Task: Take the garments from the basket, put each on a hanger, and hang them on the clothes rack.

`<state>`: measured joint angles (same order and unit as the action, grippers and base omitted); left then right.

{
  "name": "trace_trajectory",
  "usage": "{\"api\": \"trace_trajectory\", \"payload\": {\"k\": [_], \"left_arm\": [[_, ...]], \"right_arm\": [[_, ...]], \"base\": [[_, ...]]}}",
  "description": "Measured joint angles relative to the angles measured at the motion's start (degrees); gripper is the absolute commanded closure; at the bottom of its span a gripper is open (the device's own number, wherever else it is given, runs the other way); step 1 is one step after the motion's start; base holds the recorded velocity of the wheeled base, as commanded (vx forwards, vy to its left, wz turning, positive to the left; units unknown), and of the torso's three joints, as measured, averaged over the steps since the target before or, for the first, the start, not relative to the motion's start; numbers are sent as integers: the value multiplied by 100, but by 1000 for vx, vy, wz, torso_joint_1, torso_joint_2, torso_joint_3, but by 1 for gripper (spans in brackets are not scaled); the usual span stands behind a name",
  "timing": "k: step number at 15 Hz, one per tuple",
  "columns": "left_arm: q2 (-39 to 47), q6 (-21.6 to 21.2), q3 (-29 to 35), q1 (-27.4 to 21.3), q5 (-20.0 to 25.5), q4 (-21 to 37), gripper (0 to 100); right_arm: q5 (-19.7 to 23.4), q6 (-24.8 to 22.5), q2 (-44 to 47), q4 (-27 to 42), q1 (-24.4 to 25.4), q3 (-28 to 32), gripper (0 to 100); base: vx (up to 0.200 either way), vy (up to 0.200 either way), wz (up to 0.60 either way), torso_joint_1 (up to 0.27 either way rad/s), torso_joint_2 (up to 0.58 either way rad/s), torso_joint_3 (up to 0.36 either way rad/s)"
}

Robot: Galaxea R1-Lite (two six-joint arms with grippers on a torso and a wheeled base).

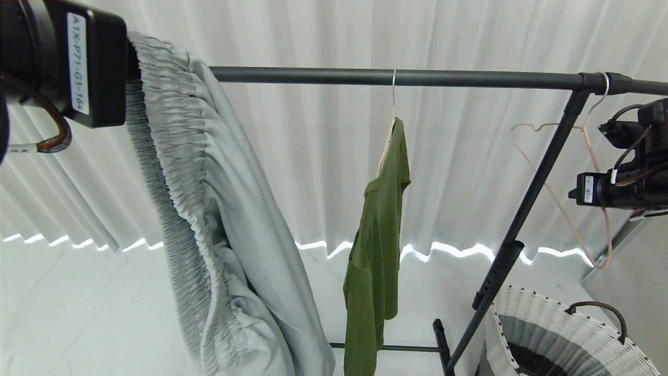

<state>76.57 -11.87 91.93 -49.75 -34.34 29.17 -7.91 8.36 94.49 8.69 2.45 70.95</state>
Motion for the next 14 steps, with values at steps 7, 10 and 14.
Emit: {"api": "trace_trajectory", "payload": {"k": [7, 10, 14], "left_arm": [[-9, 2, 10, 9, 0, 0, 100], [-9, 2, 10, 11, 0, 0, 100], [-48, -6, -1, 15, 0, 0, 100]], "right_arm": [[0, 48, -119, -2, 0, 9, 100], [-7, 135, -375, -11, 5, -22, 100], [-137, 146, -794, -10, 5, -304, 100]], "base": [[0, 0, 0, 0, 0, 0], [0, 0, 0, 0, 0, 0], [0, 0, 0, 0, 0, 0]]}}
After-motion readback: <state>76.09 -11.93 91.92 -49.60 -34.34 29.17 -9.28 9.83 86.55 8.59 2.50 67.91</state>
